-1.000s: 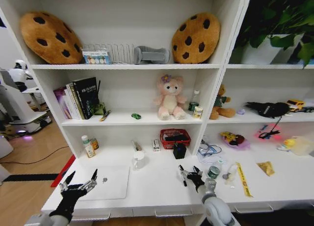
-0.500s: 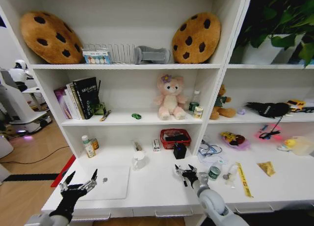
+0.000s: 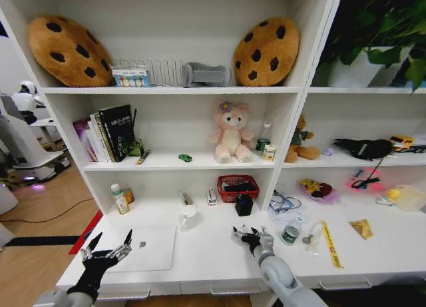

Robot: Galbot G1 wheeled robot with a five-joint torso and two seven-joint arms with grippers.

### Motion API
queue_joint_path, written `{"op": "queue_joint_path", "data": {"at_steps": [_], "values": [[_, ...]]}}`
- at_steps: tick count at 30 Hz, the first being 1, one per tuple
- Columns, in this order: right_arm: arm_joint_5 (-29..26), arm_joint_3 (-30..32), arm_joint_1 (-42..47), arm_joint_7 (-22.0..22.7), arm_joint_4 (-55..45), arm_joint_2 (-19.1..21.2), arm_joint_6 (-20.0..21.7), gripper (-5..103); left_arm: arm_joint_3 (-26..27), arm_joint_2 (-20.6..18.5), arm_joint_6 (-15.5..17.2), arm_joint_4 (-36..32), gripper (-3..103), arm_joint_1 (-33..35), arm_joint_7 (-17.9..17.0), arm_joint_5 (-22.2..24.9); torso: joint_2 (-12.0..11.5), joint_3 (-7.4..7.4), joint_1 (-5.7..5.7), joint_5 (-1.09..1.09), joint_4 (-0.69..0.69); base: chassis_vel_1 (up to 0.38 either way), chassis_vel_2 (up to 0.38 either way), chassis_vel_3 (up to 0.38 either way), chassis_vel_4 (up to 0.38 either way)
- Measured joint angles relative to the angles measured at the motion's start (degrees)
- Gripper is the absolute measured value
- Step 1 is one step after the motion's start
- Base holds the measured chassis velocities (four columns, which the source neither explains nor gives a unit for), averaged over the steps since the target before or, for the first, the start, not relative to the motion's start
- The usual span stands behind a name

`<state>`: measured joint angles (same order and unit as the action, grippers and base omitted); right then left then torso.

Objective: Organize the objects on the table.

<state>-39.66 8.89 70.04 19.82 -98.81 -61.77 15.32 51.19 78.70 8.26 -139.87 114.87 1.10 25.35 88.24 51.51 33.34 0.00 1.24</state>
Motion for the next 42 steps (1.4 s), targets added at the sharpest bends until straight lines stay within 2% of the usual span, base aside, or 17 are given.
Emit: {"op": "queue_joint_path", "data": {"at_steps": [3,5,6,7,8,10,11,14,16,22,28,32,35,36,38,41,42], "values": [[0.1,-0.61,-0.64,0.04,0.67,0.77,-0.08,85,0.0,0.0,0.0,0.0,100,0.0,0.0,0.0,0.0,-0.01,0.0,0.0,0.0,0.0,0.0,0.0,0.0],[0.1,-0.62,-0.66,0.04,0.7,0.79,-0.08,85,0.0,0.0,0.0,0.0,100,0.0,0.0,0.0,0.0,-0.01,0.0,-0.01,0.01,0.0,0.0,0.0,0.0],[0.21,-0.84,-0.78,0.0,0.9,0.98,-0.13,74,0.0,0.0,0.0,0.0,100,0.0,0.0,0.0,0.0,-0.01,0.0,-0.01,0.01,0.0,0.0,0.0,0.0],[0.32,-1.14,-0.92,-0.07,1.12,1.3,-0.2,68,0.0,0.0,0.0,0.0,100,0.0,0.0,0.0,0.01,-0.01,0.0,-0.01,0.01,0.0,0.0,0.0,0.0],[0.32,-1.14,-0.92,-0.07,1.12,1.3,-0.2,68,0.0,0.0,0.0,0.0,100,0.0,0.0,0.0,0.01,-0.01,0.0,-0.01,0.01,0.0,0.0,0.0,0.0],[0.16,-2.23,-1.24,-0.22,1.34,2.47,-0.24,57,0.0,0.0,0.0,0.0,100,0.0,0.0,0.0,0.01,-0.02,0.0,-0.02,0.01,0.0,0.0,0.0,0.0],[0.16,-2.23,-1.24,-0.22,1.34,2.47,-0.24,57,0.0,0.0,0.0,0.0,100,0.0,0.0,0.0,0.01,-0.02,0.0,-0.02,0.01,0.0,0.0,0.0,0.0],[-0.89,-3.39,-1.42,-0.12,1.23,3.95,-0.23,41,0.0,0.0,0.0,0.0,100,0.0,0.0,0.0,0.01,-0.02,-0.01,-0.01,0.0,0.0,0.0,0.0,0.0],[-0.95,-3.49,-1.27,-0.13,1.06,4.27,-0.23,41,0.0,0.0,0.0,0.0,100,0.0,0.0,0.0,0.01,-0.02,0.0,-0.01,-0.01,0.0,0.0,0.0,0.0],[-1.2,-2.96,0.31,-0.19,0.19,4.75,-0.32,14,0.0,0.0,0.0,0.0,100,0.0,0.0,0.0,0.01,-0.02,0.0,0.0,-0.01,0.0,0.0,0.0,0.0],[-1.76,-2.14,1.07,-0.46,-0.06,4.76,-0.59,12,0.0,0.0,0.0,0.0,100,0.0,0.0,0.0,0.01,-0.01,-0.01,0.01,-0.02,0.0,0.0,0.0,0.0],[-2.13,-1.13,1.58,-1.55,-1.13,5.15,-1.06,12,0.0,0.0,0.0,0.0,100,0.0,0.0,0.0,-0.02,0.02,0.0,0.02,0.03,0.0,0.0,0.0,0.0],[0.05,0.55,1.71,-4.41,-2.73,5.73,-1.25,12,0.0,0.0,0.0,0.0,100,0.0,0.0,0.0,-0.03,0.03,0.01,0.09,0.05,0.0,0.0,0.0,0.0],[2.24,1.98,1.44,-6.53,-4.07,6.32,-1.4,12,0.0,0.0,0.0,0.0,100,0.0,0.0,0.0,-0.02,0.02,0.01,0.01,0.0,0.0,0.0,0.0,0.0],[5.79,3.41,-0.46,-9.64,-4.93,7.53,-3.4,12,0.0,0.0,0.0,0.0,100,0.0,0.0,0.0,-0.02,0.02,0.01,0.02,0.01,0.0,0.0,0.0,0.0],[6.13,3.29,-2.11,-10.33,-4.5,8.05,-4.65,12,0.0,0.0,0.0,0.0,100,0.0,0.0,0.0,-0.02,0.01,0.01,0.02,0.02,0.0,0.0,0.0,0.0],[6.44,2.75,-4.28,-11.28,-3.12,8.38,-6.78,12,0.0,0.0,0.0,0.01,100,0.0,0.0,0.0,-0.02,0.01,0.0,-0.01,-0.01,0.0,0.0,0.0,0.0]]}}
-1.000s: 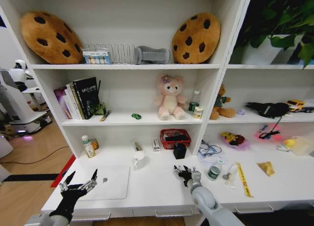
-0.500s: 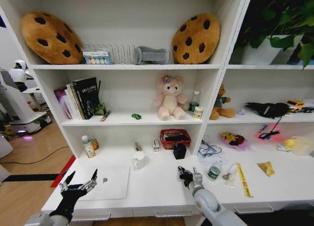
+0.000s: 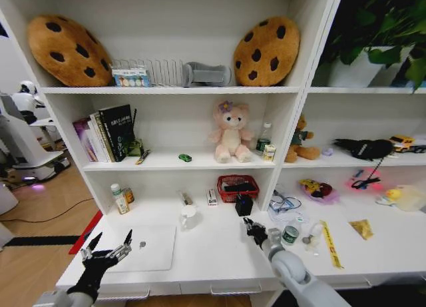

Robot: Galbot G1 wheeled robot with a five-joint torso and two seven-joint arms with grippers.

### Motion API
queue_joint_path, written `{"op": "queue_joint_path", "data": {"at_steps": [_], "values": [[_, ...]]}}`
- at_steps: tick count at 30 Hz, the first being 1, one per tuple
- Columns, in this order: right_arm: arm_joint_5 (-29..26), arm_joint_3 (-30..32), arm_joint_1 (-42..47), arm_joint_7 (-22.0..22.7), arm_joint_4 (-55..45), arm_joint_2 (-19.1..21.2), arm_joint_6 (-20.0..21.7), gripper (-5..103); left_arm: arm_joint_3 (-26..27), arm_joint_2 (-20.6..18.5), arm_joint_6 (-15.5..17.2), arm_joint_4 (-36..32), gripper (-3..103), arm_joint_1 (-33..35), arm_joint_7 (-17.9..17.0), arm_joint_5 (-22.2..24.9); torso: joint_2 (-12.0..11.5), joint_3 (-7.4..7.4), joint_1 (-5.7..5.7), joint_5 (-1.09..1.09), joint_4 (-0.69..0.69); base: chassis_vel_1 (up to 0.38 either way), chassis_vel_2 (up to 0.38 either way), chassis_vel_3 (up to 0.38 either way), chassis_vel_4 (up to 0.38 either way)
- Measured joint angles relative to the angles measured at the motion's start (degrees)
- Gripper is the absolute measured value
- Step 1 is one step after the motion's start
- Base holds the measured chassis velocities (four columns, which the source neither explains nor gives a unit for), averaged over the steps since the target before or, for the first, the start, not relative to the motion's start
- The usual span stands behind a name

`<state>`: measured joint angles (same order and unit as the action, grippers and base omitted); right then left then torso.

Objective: Organize the objects on the table.

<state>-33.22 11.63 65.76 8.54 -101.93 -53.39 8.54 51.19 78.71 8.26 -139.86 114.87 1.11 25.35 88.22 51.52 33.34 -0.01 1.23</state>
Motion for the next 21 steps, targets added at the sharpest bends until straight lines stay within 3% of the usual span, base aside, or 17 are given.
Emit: {"op": "queue_joint_path", "data": {"at_steps": [4,7,9,21], "values": [[1.38,-1.94,-6.16,-2.52,5.22,-0.22,-4.97,12,0.0,0.0,0.0,0.0,100,0.0,0.0,0.0,0.0,0.0,0.0,0.0,0.0,0.0,0.0,0.0,0.0],[1.72,-2.59,-7.55,-2.97,6.71,-0.4,-5.49,12,0.0,0.0,0.0,0.0,100,0.0,0.0,0.0,0.0,0.0,0.0,0.01,0.0,0.0,0.0,0.0,0.0],[3.65,-4.55,-11.34,-3.6,11.72,-1.36,-8.19,12,0.0,0.0,0.0,0.0,100,0.0,0.0,0.0,0.0,0.0,0.01,0.01,0.01,0.0,0.0,0.0,0.0],[2.37,-8.55,-20.28,-3.69,19.79,-3.71,-11.8,12,0.0,0.0,0.0,0.0,100,0.0,0.0,0.0,0.01,-0.01,0.0,0.01,0.0,0.0,0.0,0.0,0.0]]}}
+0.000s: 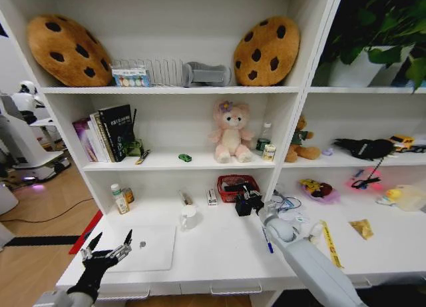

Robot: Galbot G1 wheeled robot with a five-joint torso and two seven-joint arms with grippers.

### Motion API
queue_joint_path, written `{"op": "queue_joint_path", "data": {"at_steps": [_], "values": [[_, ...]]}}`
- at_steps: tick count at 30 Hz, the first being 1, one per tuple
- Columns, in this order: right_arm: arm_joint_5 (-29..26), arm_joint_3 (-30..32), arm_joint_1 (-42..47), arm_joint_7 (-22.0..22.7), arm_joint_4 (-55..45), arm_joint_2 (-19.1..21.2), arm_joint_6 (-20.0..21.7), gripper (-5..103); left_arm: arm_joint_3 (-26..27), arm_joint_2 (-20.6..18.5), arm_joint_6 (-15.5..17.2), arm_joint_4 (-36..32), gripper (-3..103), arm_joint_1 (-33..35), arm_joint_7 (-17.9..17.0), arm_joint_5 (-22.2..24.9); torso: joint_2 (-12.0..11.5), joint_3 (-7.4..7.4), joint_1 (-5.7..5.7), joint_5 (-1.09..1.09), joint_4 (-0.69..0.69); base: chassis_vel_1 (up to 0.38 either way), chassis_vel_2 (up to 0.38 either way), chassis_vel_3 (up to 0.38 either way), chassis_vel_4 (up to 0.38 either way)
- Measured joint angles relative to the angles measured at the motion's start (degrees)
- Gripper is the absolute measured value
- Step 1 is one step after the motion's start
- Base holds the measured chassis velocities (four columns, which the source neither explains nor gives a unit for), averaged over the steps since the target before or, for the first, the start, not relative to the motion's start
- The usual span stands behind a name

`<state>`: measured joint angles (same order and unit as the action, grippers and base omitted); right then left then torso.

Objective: Organize the objects on the table.

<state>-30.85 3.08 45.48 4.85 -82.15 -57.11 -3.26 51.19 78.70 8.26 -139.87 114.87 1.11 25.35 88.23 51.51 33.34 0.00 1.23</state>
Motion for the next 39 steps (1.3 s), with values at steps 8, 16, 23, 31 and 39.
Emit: {"op": "queue_joint_path", "data": {"at_steps": [8,16,23,31,39], "values": [[0.75,-1.59,-4.74,-1.57,4.42,-2.39,-3.04,12,0.0,0.0,0.0,0.0,100,0.0,0.0,0.0,0.0,0.0,0.0,-0.01,0.0,0.0,0.0,0.0,0.0],[0.66,-2.43,-6.06,-1.98,8.41,-4.13,-5.05,12,0.0,0.0,0.0,0.0,100,0.0,0.0,0.0,0.0,0.0,0.0,0.0,0.02,0.0,0.0,0.0,0.0],[1.36,-1.94,-5.76,-1.88,10.39,-4.34,-5.74,12,0.0,0.0,0.0,0.0,100,0.0,0.0,0.0,0.0,0.0,0.0,0.0,0.02,0.0,0.0,0.0,0.0],[1.24,-1.99,-6.13,-1.61,11.56,-5.13,-5.93,19,0.0,0.0,0.0,0.0,100,0.0,0.0,0.0,0.0,0.0,0.0,0.0,0.0,0.0,0.0,0.0,0.0],[0.93,-2.03,-6.15,-1.57,11.25,-4.96,-5.95,45,0.0,0.0,0.0,0.0,100,0.0,0.0,0.0,0.0,0.0,0.0,0.0,0.01,0.0,0.0,0.0,0.0]]}}
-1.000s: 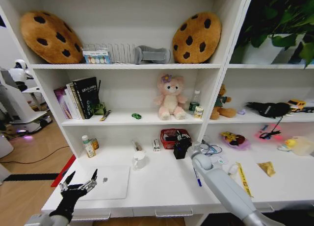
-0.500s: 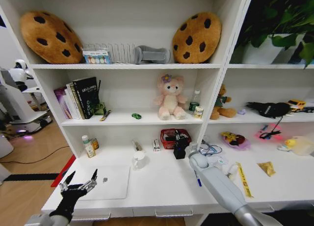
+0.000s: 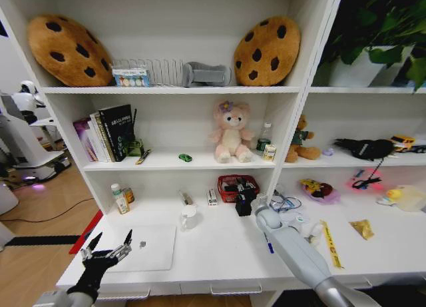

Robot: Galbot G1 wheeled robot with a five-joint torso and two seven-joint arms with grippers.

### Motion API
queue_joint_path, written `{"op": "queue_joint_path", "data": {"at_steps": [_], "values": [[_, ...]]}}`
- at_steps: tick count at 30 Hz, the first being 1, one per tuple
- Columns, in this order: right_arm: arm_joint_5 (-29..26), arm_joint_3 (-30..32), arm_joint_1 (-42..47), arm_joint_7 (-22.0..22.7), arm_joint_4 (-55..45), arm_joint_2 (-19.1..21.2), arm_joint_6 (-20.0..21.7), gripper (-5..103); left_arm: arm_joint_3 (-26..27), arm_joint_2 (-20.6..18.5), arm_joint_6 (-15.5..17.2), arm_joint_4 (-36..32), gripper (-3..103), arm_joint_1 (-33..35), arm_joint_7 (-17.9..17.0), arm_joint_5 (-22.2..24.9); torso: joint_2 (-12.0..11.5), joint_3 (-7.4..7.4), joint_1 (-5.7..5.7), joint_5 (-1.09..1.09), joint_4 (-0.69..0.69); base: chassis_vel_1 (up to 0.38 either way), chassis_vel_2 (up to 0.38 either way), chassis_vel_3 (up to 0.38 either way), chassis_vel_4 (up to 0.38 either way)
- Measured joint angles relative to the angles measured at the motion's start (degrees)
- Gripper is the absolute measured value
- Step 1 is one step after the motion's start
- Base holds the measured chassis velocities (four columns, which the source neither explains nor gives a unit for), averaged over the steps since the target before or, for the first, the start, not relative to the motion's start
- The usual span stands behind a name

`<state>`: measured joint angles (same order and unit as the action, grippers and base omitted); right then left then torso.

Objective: Organize the objects on the table.

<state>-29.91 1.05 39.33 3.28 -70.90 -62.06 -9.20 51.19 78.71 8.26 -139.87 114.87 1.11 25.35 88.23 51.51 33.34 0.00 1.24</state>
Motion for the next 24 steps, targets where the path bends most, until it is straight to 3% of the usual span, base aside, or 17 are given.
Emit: {"op": "queue_joint_path", "data": {"at_steps": [2,8,13,16,18,24], "values": [[-0.7,0.19,0.67,-0.04,-1.84,0.98,0.04,56,0.0,0.0,0.0,0.0,100,0.0,0.0,0.0,0.0,0.0,0.0,0.0,0.0,0.0,0.0,0.0,0.0],[-3.25,1.43,3.97,-0.07,-7.97,3.37,1.6,73,0.0,0.0,0.0,0.0,100,0.0,0.0,0.0,0.0,0.0,0.0,-0.01,0.0,0.0,0.0,0.0,0.0],[-8.83,5.25,13.51,1.93,-23.24,7.53,10.43,94,0.0,-0.01,0.0,0.0,100,0.0,0.0,0.0,0.0,0.0,0.0,0.01,0.03,0.0,0.0,0.0,0.0],[-10.03,6.53,16.53,4.05,-28.81,8.37,12.23,97,-0.01,0.0,-0.01,0.0,100,0.0,0.0,0.0,0.01,-0.01,-0.01,0.0,0.0,0.0,0.0,0.0,0.0],[-10.96,10.14,23.81,8.58,-38.24,9.83,15.92,100,0.0,0.0,0.0,0.0,100,0.0,0.0,0.0,0.02,-0.01,-0.01,0.0,0.0,0.0,0.0,0.0,0.0],[-11.39,14.46,33.45,14.08,-43.58,11.26,19.01,100,-0.01,0.0,-0.01,0.0,100,0.0,0.0,0.01,0.02,-0.01,-0.01,0.02,0.01,0.0,0.0,0.0,0.0]]}}
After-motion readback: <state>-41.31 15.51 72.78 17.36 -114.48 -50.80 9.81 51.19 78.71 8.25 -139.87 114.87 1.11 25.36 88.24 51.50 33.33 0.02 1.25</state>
